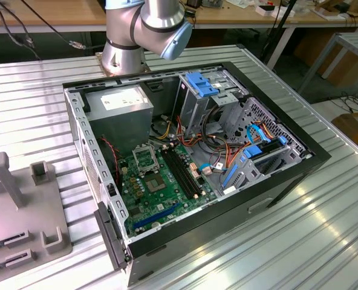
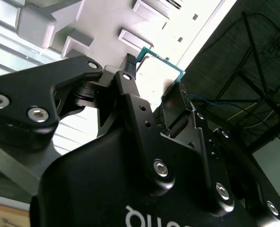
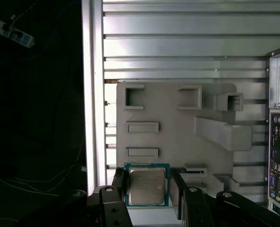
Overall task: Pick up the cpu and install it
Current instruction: 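Pick up the cpu and move it towards the insertion slot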
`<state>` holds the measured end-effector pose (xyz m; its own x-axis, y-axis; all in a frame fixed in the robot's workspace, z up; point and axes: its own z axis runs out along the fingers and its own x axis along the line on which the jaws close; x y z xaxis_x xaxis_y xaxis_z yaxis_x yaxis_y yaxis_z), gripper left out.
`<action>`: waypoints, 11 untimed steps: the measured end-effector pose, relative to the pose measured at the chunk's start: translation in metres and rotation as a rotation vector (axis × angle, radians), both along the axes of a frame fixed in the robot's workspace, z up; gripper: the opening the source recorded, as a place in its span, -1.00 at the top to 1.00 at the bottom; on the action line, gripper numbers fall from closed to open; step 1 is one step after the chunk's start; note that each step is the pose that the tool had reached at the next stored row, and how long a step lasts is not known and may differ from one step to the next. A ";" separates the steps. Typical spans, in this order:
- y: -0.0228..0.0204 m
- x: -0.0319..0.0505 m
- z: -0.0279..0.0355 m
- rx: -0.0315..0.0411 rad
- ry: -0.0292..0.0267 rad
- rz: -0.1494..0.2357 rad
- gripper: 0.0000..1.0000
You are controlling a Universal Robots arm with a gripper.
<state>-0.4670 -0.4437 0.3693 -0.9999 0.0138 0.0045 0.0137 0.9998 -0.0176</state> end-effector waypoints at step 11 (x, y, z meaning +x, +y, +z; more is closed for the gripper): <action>0.0000 0.0000 0.0102 0.0000 0.0000 0.000 0.05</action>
